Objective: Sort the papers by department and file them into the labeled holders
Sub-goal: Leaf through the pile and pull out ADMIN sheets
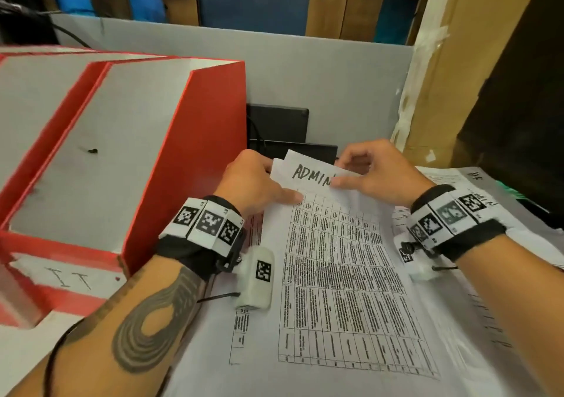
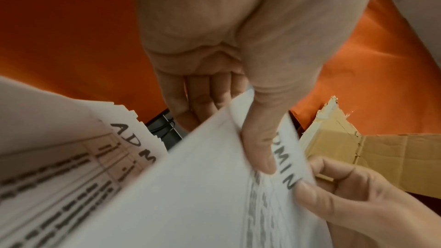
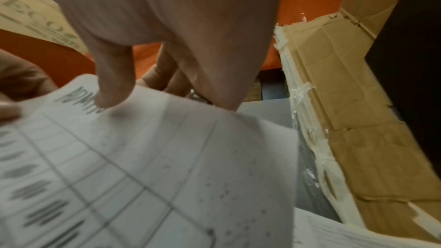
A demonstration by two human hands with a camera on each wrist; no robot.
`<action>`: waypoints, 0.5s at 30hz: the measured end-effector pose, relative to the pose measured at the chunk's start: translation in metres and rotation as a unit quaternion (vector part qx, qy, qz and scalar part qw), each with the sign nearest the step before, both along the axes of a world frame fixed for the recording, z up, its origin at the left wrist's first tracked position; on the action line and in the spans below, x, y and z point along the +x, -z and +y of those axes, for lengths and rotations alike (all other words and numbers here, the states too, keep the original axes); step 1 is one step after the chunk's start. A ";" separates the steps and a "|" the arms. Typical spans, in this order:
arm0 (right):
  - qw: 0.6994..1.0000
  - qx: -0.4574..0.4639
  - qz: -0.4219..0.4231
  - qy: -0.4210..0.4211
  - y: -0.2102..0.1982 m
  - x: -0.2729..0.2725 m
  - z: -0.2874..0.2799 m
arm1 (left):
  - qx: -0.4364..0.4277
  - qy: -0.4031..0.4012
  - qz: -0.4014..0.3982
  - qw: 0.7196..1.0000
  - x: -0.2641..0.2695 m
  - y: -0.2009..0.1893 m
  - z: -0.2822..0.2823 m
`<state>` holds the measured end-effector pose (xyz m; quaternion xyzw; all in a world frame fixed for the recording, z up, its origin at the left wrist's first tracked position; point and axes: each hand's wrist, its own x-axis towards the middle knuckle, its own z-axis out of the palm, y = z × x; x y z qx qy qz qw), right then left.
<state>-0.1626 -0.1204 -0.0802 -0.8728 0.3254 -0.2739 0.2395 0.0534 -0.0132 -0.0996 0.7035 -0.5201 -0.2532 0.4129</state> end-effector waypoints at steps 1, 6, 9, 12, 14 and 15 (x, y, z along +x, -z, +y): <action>1.000 -0.018 -0.003 0.011 0.000 0.001 0.002 | -0.015 -0.008 0.008 1.000 0.001 0.002 0.000; 0.995 -0.057 -0.050 0.072 -0.002 -0.014 -0.005 | -0.053 -0.036 -0.033 0.997 0.003 0.008 0.008; 0.991 -0.050 -0.088 0.091 -0.004 -0.029 -0.020 | -0.027 -0.037 -0.023 0.999 0.003 0.009 0.011; 0.998 -0.027 -0.052 0.038 -0.011 -0.038 -0.022 | -0.025 -0.044 0.007 0.999 0.004 0.011 0.011; 1.000 0.007 -0.012 -0.010 -0.021 -0.044 -0.019 | -0.038 -0.066 0.029 0.997 0.006 0.013 0.011; 0.999 0.023 0.014 -0.028 -0.027 -0.045 -0.015 | -0.045 -0.075 0.034 0.996 0.007 0.014 0.011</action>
